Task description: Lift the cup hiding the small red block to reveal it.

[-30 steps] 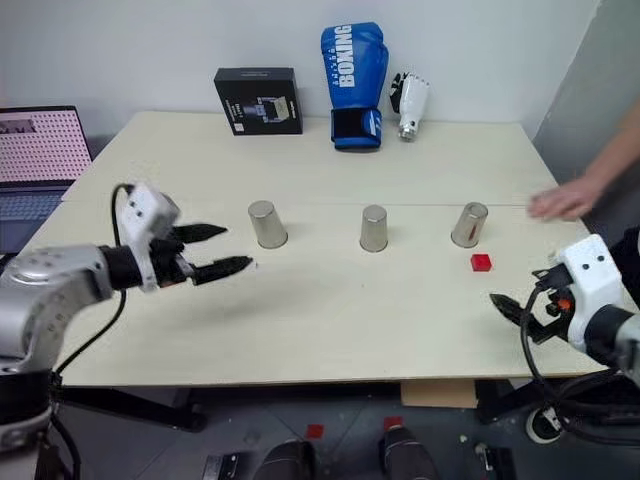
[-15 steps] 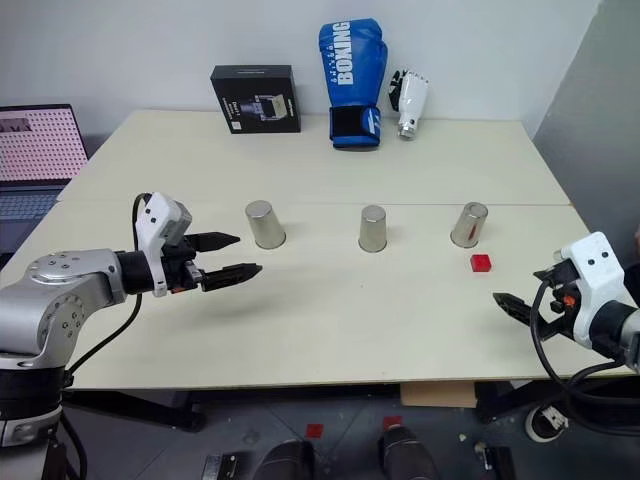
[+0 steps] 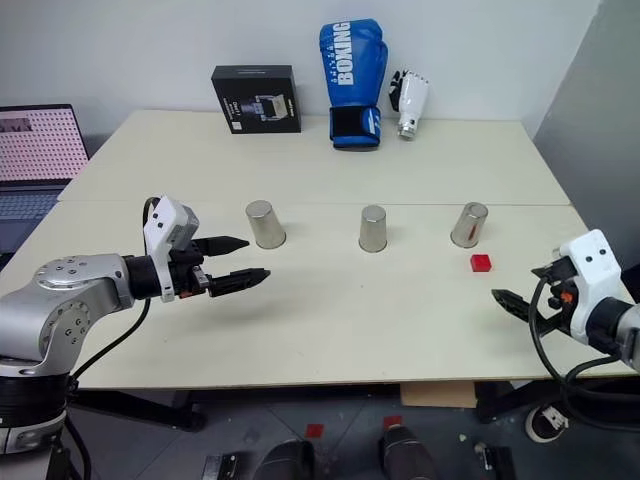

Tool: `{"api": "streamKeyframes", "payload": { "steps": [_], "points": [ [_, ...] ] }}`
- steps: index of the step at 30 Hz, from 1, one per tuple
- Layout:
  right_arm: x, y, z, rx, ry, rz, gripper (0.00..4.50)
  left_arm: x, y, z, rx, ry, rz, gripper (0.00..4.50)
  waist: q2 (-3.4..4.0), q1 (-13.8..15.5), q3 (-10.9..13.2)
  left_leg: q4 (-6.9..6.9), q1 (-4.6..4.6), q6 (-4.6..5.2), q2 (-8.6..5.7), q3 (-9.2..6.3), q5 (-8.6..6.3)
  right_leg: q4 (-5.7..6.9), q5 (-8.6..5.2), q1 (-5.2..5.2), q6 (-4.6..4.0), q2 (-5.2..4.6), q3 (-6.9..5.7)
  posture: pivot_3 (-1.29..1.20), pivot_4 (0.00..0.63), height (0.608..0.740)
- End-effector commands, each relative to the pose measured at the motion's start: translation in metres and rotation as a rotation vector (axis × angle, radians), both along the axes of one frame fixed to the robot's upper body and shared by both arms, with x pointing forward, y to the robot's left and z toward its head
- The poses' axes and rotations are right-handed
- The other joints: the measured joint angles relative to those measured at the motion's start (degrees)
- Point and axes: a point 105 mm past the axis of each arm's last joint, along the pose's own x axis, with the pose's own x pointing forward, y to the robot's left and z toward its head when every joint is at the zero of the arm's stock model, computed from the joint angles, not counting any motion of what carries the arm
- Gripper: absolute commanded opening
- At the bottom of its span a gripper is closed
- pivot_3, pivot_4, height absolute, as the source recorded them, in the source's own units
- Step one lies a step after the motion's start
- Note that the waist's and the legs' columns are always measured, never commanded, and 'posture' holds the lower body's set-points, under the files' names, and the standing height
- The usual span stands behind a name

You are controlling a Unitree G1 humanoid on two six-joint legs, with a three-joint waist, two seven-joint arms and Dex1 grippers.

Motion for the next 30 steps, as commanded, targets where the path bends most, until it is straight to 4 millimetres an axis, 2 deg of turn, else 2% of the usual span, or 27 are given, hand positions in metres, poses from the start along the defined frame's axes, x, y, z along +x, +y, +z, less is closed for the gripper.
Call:
{"api": "streamKeyframes", "payload": {
  "steps": [1,16,30],
  "points": [
    [0.0008,-0.0022,0.0100,-0.032,-0.045,-0.002,4.45,0.0008,-0.0036,0.0135,0.002,-0.055,-0.017,4.50,0.00,0.0,0.0,0.00,0.01,0.00,0.00,-0.01,0.00,0.00,0.00,0.00,0.00,0.00,-0.01,0.00,0.150,0.740],
    [0.0026,-0.0067,0.0096,-0.044,-0.053,-0.019,4.45,0.0011,-0.0083,0.0107,0.007,-0.054,-0.035,4.50,0.00,0.0,0.0,0.01,0.01,0.00,0.00,-0.01,0.00,0.02,0.00,0.02,0.00,0.02,0.00,0.00,0.150,0.740],
    [0.0069,0.0006,0.0091,-0.034,-0.072,0.001,4.45,0.0079,-0.0048,0.0174,0.037,-0.087,-0.032,4.50,0.00,0.0,0.0,0.03,0.02,0.00,0.00,-0.01,0.00,0.05,0.01,0.04,0.01,0.02,0.00,0.00,0.150,0.740]
  ]
}}
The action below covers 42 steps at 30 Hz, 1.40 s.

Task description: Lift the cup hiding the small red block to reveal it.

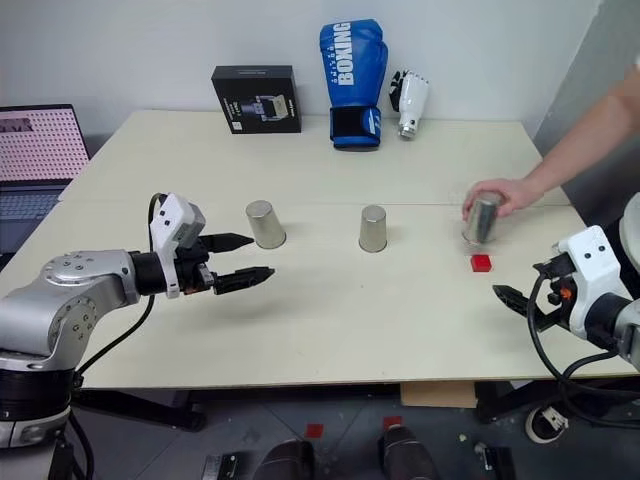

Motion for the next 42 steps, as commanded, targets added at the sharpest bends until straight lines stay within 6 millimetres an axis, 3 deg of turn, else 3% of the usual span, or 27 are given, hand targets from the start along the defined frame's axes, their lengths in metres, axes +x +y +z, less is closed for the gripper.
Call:
{"api": "streamKeyframes", "payload": {
  "steps": [1,13,32,36,42],
  "points": [
    [0.002,0.001,0.009,-0.014,-0.052,0.005,4.45,0.001,0.000,0.014,0.017,-0.055,-0.014,4.50,0.00,0.0,0.0,0.00,0.00,0.00,0.00,0.01,0.00,0.00,0.00,0.00,0.00,0.00,0.01,0.00,0.150,0.740],
    [0.002,-0.002,0.009,-0.016,-0.057,-0.004,4.45,0.001,0.000,0.014,0.018,-0.057,-0.017,4.50,0.00,0.0,0.0,0.01,0.01,0.00,0.00,0.00,0.00,0.03,0.00,0.01,0.00,0.00,0.00,0.00,0.150,0.740],
    [0.003,0.011,0.004,-0.003,-0.030,0.068,4.45,-0.002,0.003,0.009,0.039,-0.057,-0.011,4.50,0.00,0.0,0.0,0.03,0.02,0.00,0.00,-0.01,0.00,0.05,0.01,0.03,0.01,0.00,0.00,0.00,0.150,0.740],
    [0.002,0.028,0.003,0.015,-0.045,0.148,4.45,0.001,-0.015,-0.002,0.022,-0.091,-0.026,4.50,0.03,0.0,0.0,0.03,0.05,0.00,0.00,0.00,0.00,0.06,0.01,0.05,0.01,0.00,0.01,0.00,0.150,0.740],
    [-0.005,0.046,0.010,0.002,-0.068,0.258,4.45,0.014,-0.061,-0.027,-0.040,-0.164,-0.013,4.50,0.03,0.3,0.0,0.09,0.03,0.00,-0.03,-0.05,0.00,0.06,0.05,0.11,0.07,0.01,0.02,0.00,0.150,0.740]
  ]
}}
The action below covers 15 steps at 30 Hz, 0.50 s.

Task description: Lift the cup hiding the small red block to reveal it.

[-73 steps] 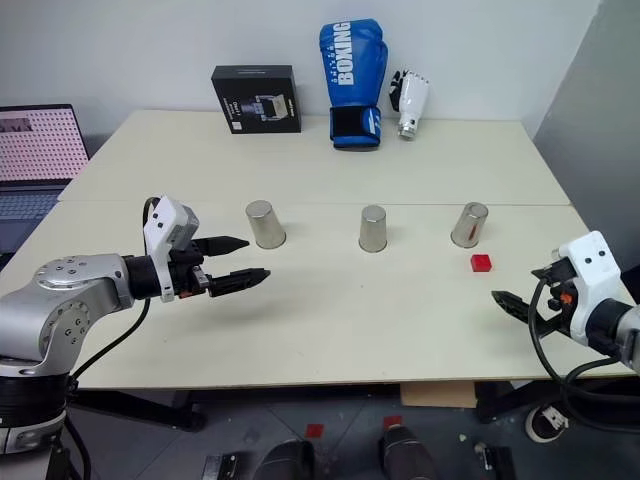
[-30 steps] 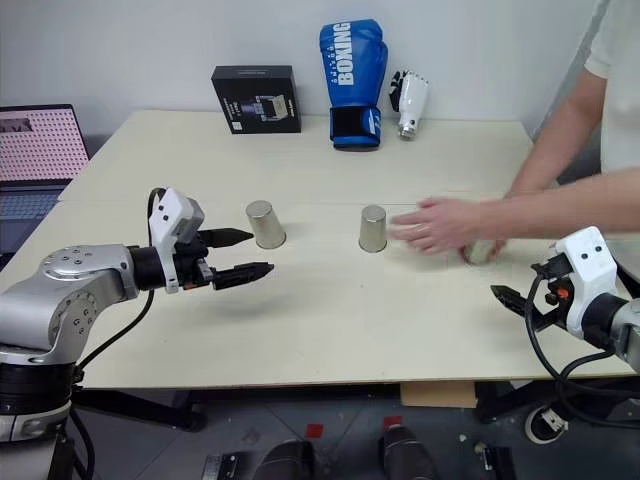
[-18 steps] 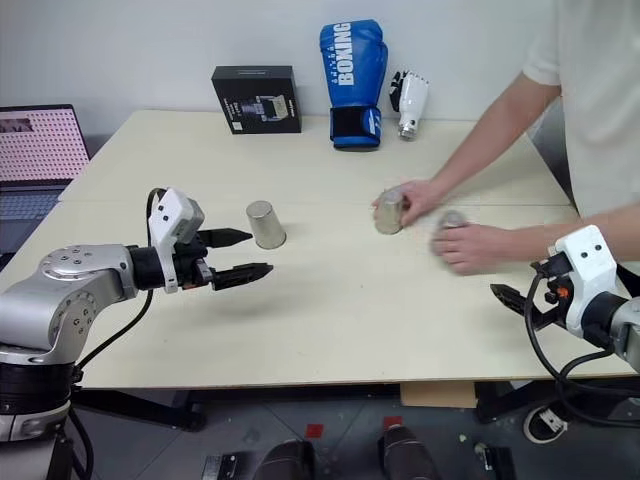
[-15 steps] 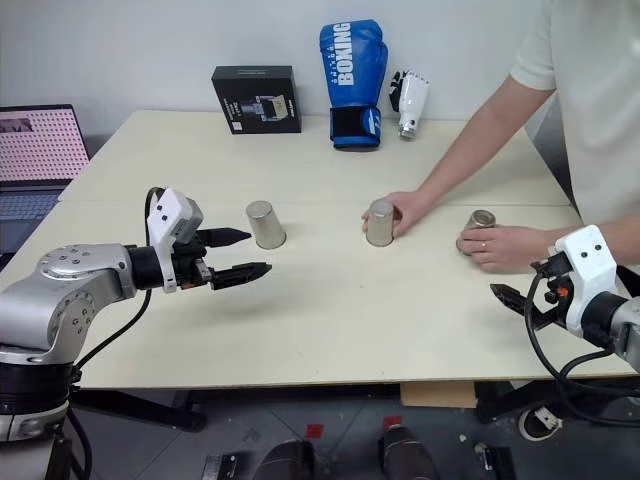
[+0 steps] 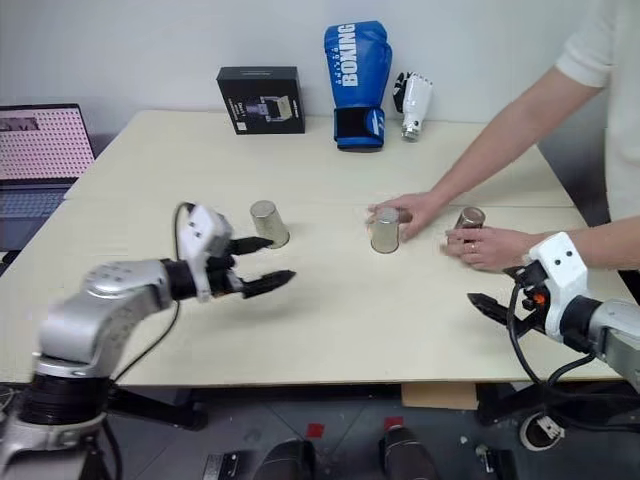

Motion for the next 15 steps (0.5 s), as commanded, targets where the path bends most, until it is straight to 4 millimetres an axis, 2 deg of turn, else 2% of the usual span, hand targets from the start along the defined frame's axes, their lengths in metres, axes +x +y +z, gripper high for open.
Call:
{"api": "streamKeyframes", "payload": {
  "steps": [1,7,15],
  "points": [
    [-0.007,0.015,0.020,-0.003,-0.084,0.093,4.45,0.015,-0.029,0.005,-0.028,-0.129,0.014,4.50,0.00,0.2,0.0,0.00,0.00,0.00,-0.01,-0.01,0.00,0.00,0.01,0.01,0.01,0.00,0.00,0.00,0.150,0.740],
    [-0.014,0.026,0.027,0.000,-0.112,0.117,4.45,0.052,-0.095,-0.012,-0.089,-0.209,-0.005,4.50,0.02,1.4,0.0,0.17,0.05,0.02,-0.10,-0.03,0.01,0.01,0.07,0.11,0.10,0.02,0.08,0.00,0.150,0.740],
    [-0.027,0.031,0.026,0.008,-0.123,0.076,4.45,0.097,-0.135,-0.018,-0.082,-0.245,0.081,4.50,0.01,1.5,0.0,0.17,-0.10,0.02,-0.15,-0.04,0.01,-0.02,0.26,0.02,0.43,0.05,0.19,0.00,0.150,0.740]
  ]
}}
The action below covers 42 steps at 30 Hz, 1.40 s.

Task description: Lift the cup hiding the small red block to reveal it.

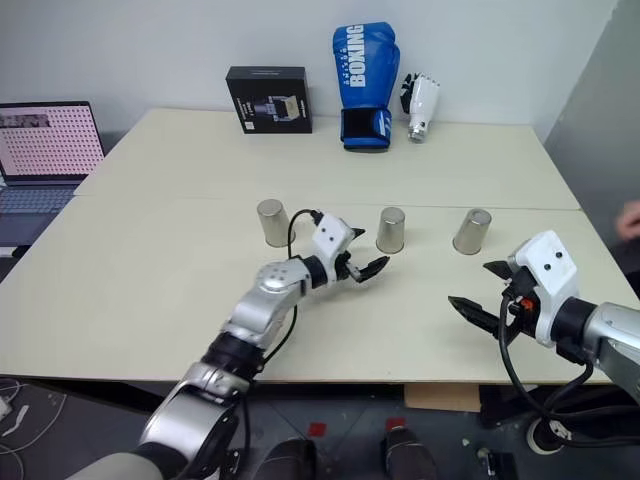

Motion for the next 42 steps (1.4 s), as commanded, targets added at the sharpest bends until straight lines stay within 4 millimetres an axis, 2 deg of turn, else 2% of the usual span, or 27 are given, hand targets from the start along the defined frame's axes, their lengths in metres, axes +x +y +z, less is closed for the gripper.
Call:
{"api": "streamKeyframes", "payload": {
  "steps": [1,7,13,19,24,29,32,36,42],
  "points": [
    [-0.008,0.005,0.011,0.003,-0.057,-0.009,4.45,0.016,-0.015,0.015,-0.024,-0.063,0.028,4.50,0.00,0.0,0.0,-0.01,-0.01,0.00,0.00,-0.01,0.00,-0.01,0.00,0.00,0.01,0.00,0.00,0.00,0.150,0.740],
    [-0.012,0.004,0.014,0.005,-0.073,-0.050,4.45,0.024,-0.037,0.020,-0.049,-0.032,0.025,4.50,0.00,0.1,0.0,-0.01,-0.13,0.00,-0.06,-0.04,0.00,-0.10,0.02,-0.03,0.05,-0.02,0.01,0.00,0.150,0.740],
    [-0.016,0.008,0.015,0.011,-0.085,-0.070,4.45,0.031,-0.038,0.024,-0.093,0.012,0.074,4.50,0.00,0.1,0.0,-0.03,-0.17,0.00,-0.07,-0.08,0.00,-0.07,0.03,-0.06,0.06,-0.02,-0.01,0.00,0.150,0.740],
    [-0.018,0.004,0.014,0.006,-0.088,-0.098,4.50,0.033,-0.039,0.030,-0.112,0.013,0.086,3.43,0.00,0.1,0.0,-0.03,-0.18,0.00,-0.08,-0.09,0.00,-0.08,0.04,-0.06,0.08,-0.03,-0.02,0.00,0.150,0.740],
    [-0.018,0.003,0.016,0.007,-0.092,-0.106,4.50,0.035,-0.040,0.041,-0.140,0.001,0.080,2.16,0.00,0.1,0.0,-0.03,-0.17,0.00,-0.08,-0.10,0.00,-0.06,0.04,-0.06,0.08,-0.02,-0.03,0.00,0.150,0.740],
    [-0.015,0.004,0.019,0.006,-0.094,-0.103,4.50,0.038,-0.043,0.072,-0.190,-0.059,0.054,1.03,0.00,0.1,0.0,-0.03,-0.18,0.00,-0.08,-0.10,0.00,-0.07,0.04,-0.06,0.08,-0.03,-0.02,0.00,0.150,0.740],
    [-0.013,0.004,0.019,0.010,-0.095,-0.101,4.50,0.042,-0.034,0.087,-0.194,-0.087,0.064,0.40,0.00,0.1,0.0,-0.04,-0.18,0.00,-0.08,-0.10,0.00,-0.07,0.04,-0.06,0.08,-0.02,-0.03,0.00,0.150,0.740],
    [-0.010,0.007,0.018,0.020,-0.093,-0.089,4.50,0.046,-0.016,0.094,-0.192,-0.111,0.095,0.40,0.01,-0.3,0.0,-0.11,-0.14,0.00,-0.08,-0.10,0.00,-0.06,0.04,-0.06,0.08,-0.02,-0.02,0.00,0.150,0.740],
    [-0.009,0.006,0.014,0.028,-0.080,-0.092,4.50,0.041,0.002,0.095,-0.182,-0.139,0.089,0.40,0.01,-0.1,0.0,-0.13,-0.13,0.00,-0.08,-0.10,0.00,-0.07,0.03,-0.04,0.08,-0.03,-0.02,0.00,0.150,0.740]
  ]
}}
